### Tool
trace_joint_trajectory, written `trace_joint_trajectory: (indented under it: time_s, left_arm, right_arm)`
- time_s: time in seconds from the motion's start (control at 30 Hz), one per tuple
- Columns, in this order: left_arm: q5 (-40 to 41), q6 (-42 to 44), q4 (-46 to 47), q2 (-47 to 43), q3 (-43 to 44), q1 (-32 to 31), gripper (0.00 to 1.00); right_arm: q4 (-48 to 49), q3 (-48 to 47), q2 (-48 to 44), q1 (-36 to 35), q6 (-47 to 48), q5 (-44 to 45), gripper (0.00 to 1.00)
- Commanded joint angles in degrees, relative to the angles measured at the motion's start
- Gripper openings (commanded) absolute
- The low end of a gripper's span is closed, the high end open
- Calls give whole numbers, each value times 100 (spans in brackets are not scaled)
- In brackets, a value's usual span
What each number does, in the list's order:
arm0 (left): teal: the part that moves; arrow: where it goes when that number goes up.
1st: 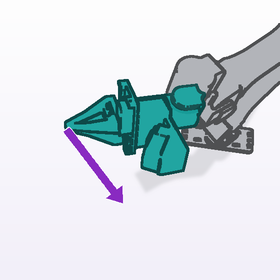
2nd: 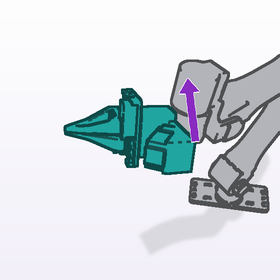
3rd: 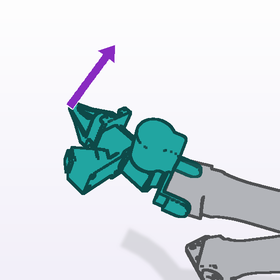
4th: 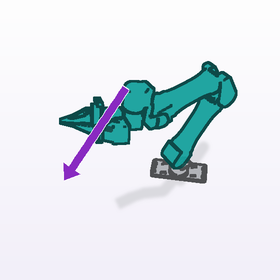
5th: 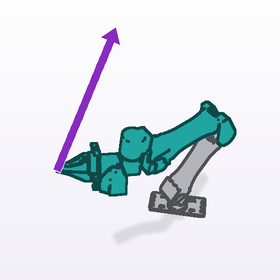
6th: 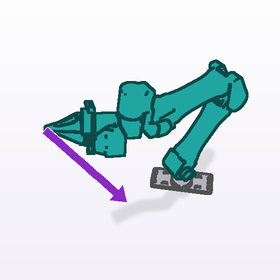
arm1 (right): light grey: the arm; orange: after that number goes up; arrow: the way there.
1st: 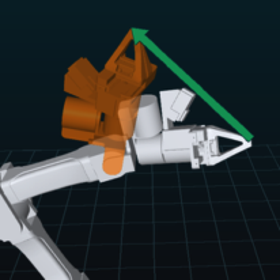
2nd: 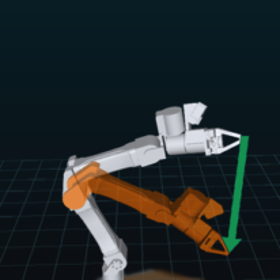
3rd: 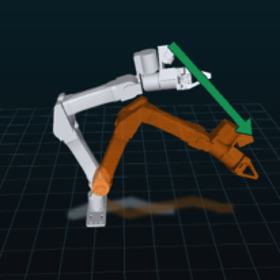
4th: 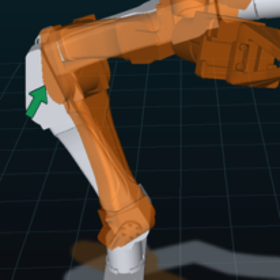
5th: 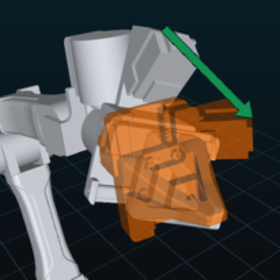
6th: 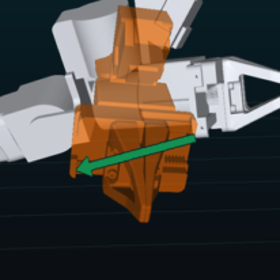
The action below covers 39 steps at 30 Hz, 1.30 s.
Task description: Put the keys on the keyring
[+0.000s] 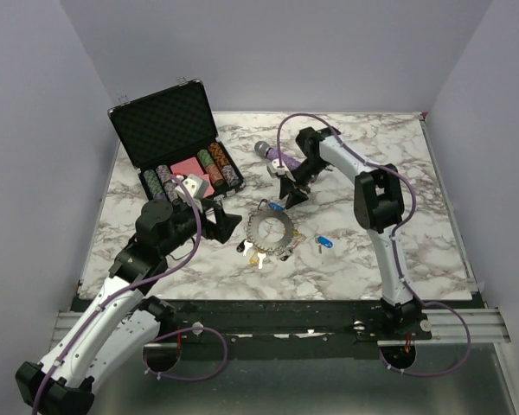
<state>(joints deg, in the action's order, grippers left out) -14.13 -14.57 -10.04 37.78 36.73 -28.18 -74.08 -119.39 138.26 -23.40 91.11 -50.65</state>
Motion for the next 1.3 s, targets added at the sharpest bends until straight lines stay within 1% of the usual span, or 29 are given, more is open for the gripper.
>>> trace_joint_trajectory:
  time_s: [0.0, 0.17, 0.23, 0.3, 0.33, 0.43, 0.5, 0.6, 0.7, 0.77, 0.8, 0.87, 0.97, 1.1, 1.2, 1.27]
  left_arm:
    - [-19, 51, -77, -8, 89, 24, 98]
    - [-81, -37, -68, 89, 71, 32, 99]
    - [24, -221, -112, 211, 62, 32, 99]
    - [208, -493, -217, 422, 89, 41, 99]
    - [165, -529, -278, 545, 123, 32, 99]
    - [-106, -827, -244, 1002, 124, 76, 97]
    - [-449, -1099, -113, 1371, 98, 155, 91]
    - [-818, -1434, 370, 1959, -43, 269, 83]
    - [-758, -1628, 914, 2574, -61, 261, 81]
    - [-714, -1681, 1143, 3127, 35, 261, 79]
    - [-696, -1603, 1145, 3409, 140, 261, 75]
    - [-661, -1418, 857, 4015, 544, 261, 68]
    - [-460, -1242, 627, 4658, 923, 252, 61]
    - [-56, -1066, 302, 5186, 1389, 261, 52]
    - [59, -952, 13, 5598, 1757, 261, 43]
    - [51, -890, -111, 5784, 1934, 261, 40]
  right_arm:
    - [-440, 529, -596, -147, 241, -322, 51]
    - [-301, 1268, -1221, -341, -31, -585, 51]
    - [33, 1479, -1450, -341, -749, -831, 51]
    - [576, 1725, -1722, -341, -1898, -946, 50]
    - [980, 1892, -1854, -332, -2661, -981, 49]
    - [1824, 2725, -2415, -332, -3887, -1043, 49]
    - [2212, 3236, -2802, -341, -4206, -1008, 49]
    - [2757, 3843, -3295, -332, -4689, -789, 50]
    - [2961, 4195, -3568, -245, -4751, -718, 50]
    - [2944, 4292, -3621, -174, -4769, -805, 50]
    - [2926, 4319, -3639, -139, -4769, -875, 50]
    - [2838, 4354, -3665, -86, -4699, -955, 49]
    - [2821, 4425, -3762, -51, -4646, -1008, 49]
    - [2812, 4477, -3824, -33, -4629, -1052, 49]
    - [2821, 4478, -3833, -25, -4602, -1008, 49]
    - [2803, 4477, -3833, -16, -4594, -1008, 49]
